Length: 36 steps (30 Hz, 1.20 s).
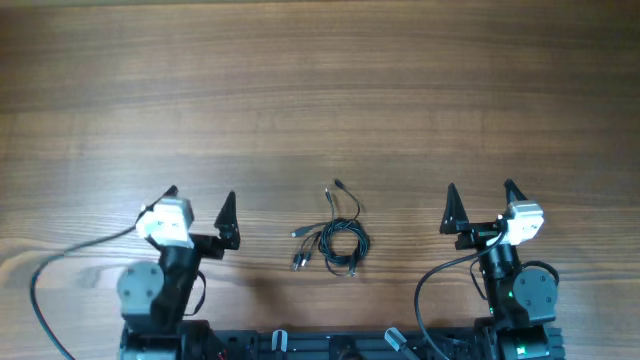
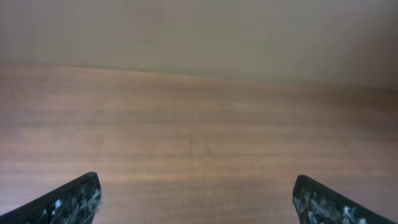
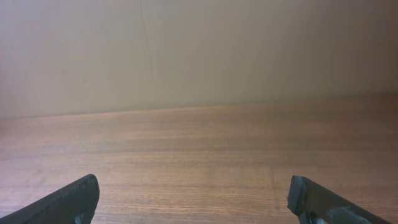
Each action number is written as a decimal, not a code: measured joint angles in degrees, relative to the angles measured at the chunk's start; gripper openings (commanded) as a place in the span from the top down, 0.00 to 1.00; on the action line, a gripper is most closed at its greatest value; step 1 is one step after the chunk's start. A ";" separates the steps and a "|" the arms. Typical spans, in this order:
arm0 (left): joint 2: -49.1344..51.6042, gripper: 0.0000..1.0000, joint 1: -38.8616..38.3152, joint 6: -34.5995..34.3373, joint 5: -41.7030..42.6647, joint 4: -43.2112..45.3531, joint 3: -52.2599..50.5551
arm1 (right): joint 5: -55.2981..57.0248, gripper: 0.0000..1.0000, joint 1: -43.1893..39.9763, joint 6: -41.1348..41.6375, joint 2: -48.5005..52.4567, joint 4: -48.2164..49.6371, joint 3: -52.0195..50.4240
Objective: Untangle cables
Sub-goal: 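Reach the left gripper down to the black cable bundle and grasp it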
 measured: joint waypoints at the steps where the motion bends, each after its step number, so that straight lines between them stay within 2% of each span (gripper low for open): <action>1: 4.09 0.00 0.00 0.00 0.42 -1.27 2.91 | 0.00 0.00 0.00 0.00 0.00 0.02 -0.02; 4: 15.13 0.00 0.00 0.17 2.25 -6.49 12.00 | 0.00 0.00 0.00 0.00 0.11 0.00 -0.02; 8: 32.37 0.00 0.02 1.40 3.41 -18.80 27.21 | 0.00 0.00 0.00 0.02 0.26 0.02 -0.02; 13: 48.39 0.00 -0.20 6.54 5.99 -34.01 42.80 | -0.02 0.00 0.00 0.00 0.26 0.02 -0.02; 15: 52.94 0.00 -4.87 11.02 8.44 -36.65 46.03 | -0.07 0.00 0.00 0.02 0.26 0.02 -0.02; 16: 53.29 0.00 -6.40 11.41 8.55 -36.72 46.14 | -0.13 0.00 0.00 0.00 0.26 0.02 -0.02; 19: 54.21 0.00 -17.46 12.04 10.14 -36.28 46.36 | -0.22 0.00 0.00 0.02 0.26 0.02 -0.02; 24: 54.21 0.00 -28.89 12.07 10.45 -36.26 46.38 | -0.22 0.00 0.00 0.02 0.26 0.02 -0.02; 28: 54.21 0.00 -31.63 12.02 10.45 -36.37 46.38 | -0.22 0.00 0.00 0.02 0.26 0.02 -0.02; 36: 54.21 0.00 -31.63 11.74 11.34 -36.02 46.38 | -0.22 0.00 0.00 0.02 0.26 0.02 -0.02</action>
